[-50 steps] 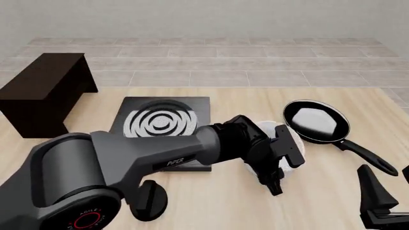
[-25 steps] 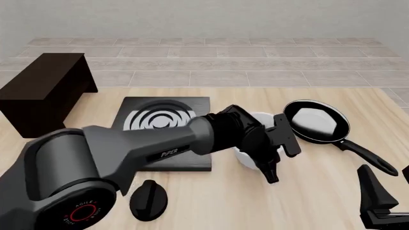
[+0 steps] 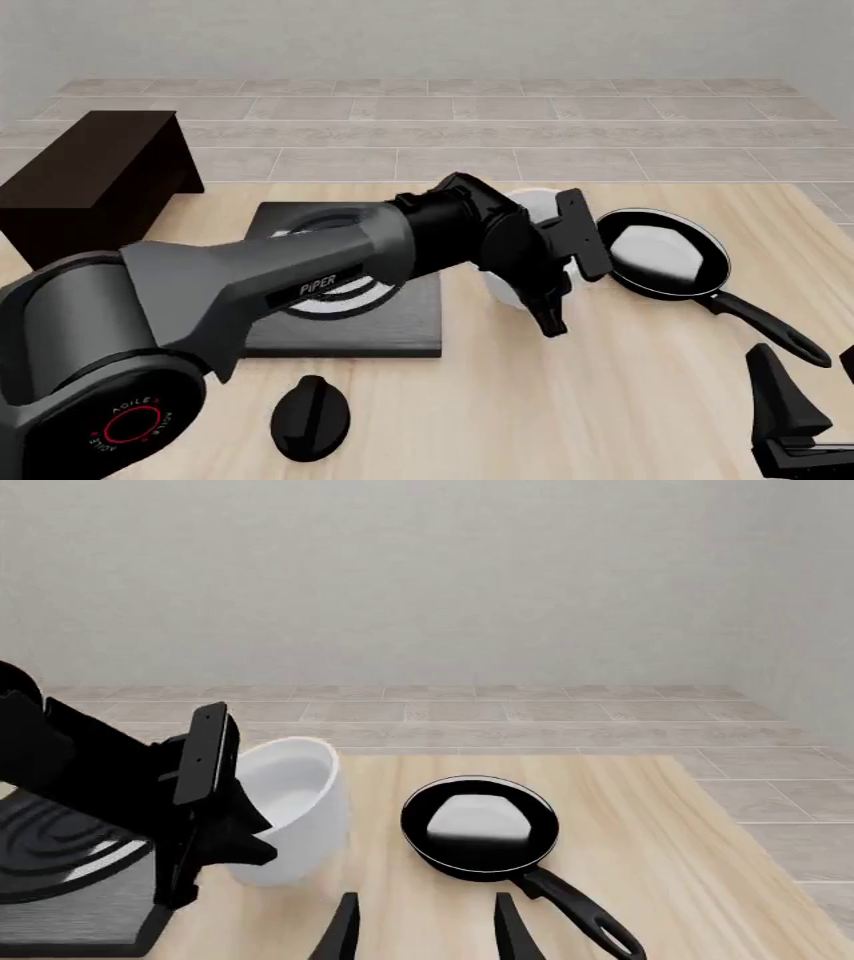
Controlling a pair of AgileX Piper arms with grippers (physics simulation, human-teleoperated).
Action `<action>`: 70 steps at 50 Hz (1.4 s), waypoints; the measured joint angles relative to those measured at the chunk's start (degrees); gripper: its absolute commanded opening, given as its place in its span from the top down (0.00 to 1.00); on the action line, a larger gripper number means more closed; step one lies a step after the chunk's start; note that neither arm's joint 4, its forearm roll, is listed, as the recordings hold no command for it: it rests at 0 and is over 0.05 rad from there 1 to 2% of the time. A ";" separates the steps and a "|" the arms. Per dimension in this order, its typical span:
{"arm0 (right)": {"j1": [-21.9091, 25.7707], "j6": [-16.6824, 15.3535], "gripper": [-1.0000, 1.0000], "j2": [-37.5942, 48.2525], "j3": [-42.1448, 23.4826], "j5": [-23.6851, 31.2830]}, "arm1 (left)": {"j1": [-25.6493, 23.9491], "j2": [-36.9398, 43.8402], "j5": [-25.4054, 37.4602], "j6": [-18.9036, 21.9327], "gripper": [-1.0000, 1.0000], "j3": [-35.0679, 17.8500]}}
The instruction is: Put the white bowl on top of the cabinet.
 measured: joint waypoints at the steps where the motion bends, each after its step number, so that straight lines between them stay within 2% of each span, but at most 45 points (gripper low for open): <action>1: 0.00 0.00 0.00 0.00 0.00 0.00 | 0.21 -0.19 0.03 0.19 1.00 -0.02; 10: 0.00 0.01 0.00 0.01 0.00 0.00 | 2.59 -2.14 0.07 1.61 1.00 -0.21; 36: 0.00 0.00 0.00 0.00 0.00 0.00 | 11.94 -7.19 0.64 1.21 1.00 -2.29; 50: 0.00 0.00 0.00 0.00 0.00 0.00 | 17.92 -10.33 -0.29 3.81 1.00 1.13; 65: 0.00 0.00 0.00 -0.01 0.00 0.00 | 28.69 -13.53 -2.64 8.04 1.00 6.30; 70: 0.00 0.00 0.00 0.00 0.00 0.00 | 32.39 -14.65 -2.76 7.52 1.00 7.02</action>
